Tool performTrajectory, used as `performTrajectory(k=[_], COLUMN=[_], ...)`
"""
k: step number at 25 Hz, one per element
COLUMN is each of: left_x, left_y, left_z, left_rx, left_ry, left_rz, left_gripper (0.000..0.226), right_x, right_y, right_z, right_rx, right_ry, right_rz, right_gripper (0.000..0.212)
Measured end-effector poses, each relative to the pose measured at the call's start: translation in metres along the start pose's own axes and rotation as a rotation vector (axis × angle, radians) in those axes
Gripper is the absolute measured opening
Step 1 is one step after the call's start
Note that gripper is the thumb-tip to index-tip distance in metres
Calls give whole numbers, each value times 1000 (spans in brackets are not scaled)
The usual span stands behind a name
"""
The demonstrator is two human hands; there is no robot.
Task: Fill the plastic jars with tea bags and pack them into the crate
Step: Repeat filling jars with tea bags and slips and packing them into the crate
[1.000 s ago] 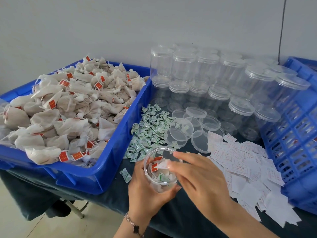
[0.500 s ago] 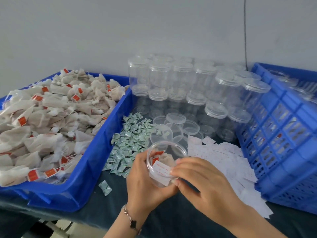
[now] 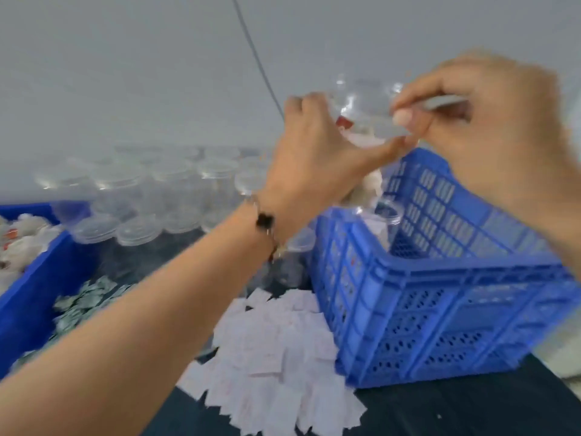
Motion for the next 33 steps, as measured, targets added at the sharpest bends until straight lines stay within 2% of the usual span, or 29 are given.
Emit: performTrajectory(k=[3,6,8,10,12,14,15,17,18,21,23,24,27,29,31,33], left_x=[38,38,24,7,-7,-20,-25,-30,-30,-29,-28,-27,-24,-26,-29,-38], left_y=[34,44,33,21,17,22,23,16,10,-4,-8,-10,-11,-9,-8,-12], left_z=[41,69,89,105,112,121,127,137,143,160,169,173,183,188,195,203], left_rx=[21,287,452,542,596,706,758,813,831,881,893,880,848,819,840,974], left_ry=[-203,-258,-361,-468,-481,-497,-557,-773,-885,-1071,-1137,-1173,-1214,-1209,-1186,-1224], left_rz=[-8,64,54,58,155,362,431,382,337,298,267,231,209,221,290,375], left_gripper=[99,101,101,96,83,62,49,23,14,16,16,17,33,38,29,4], right_x=[15,2,-19,-42,-59,-71,-76,-84,-87,-97,-106,-108,-119,-126,-130,-133], right_y=[42,61,64,68,73,78,79,80,82,94,101,106,120,125,129,135], right_z=[-29,-38,-26,-11,0,10,16,29,35,48,55,59,63,63,67,72], right_rx=[-113,-141,-170,-162,-73,45,90,159,203,345,407,414,324,293,339,319], right_ry=[-58,-209,-378,-526,-604,-649,-686,-747,-772,-939,-1030,-987,-790,-790,-864,-974], right_rz=[42,53,10,-30,-13,40,51,33,41,142,271,360,652,779,867,883], right_gripper=[13,8,4,8,13,16,23,36,34,7,7,10,43,43,26,16])
Point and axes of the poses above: each hand's wrist, its own x-axis towards the middle knuckle, its own z-axis out of the palm, y = z × x, the point moved 6 cm from there along x, towards the middle knuckle, and after that the axes turned 14 degrees about -z, right-handed, at the moved point
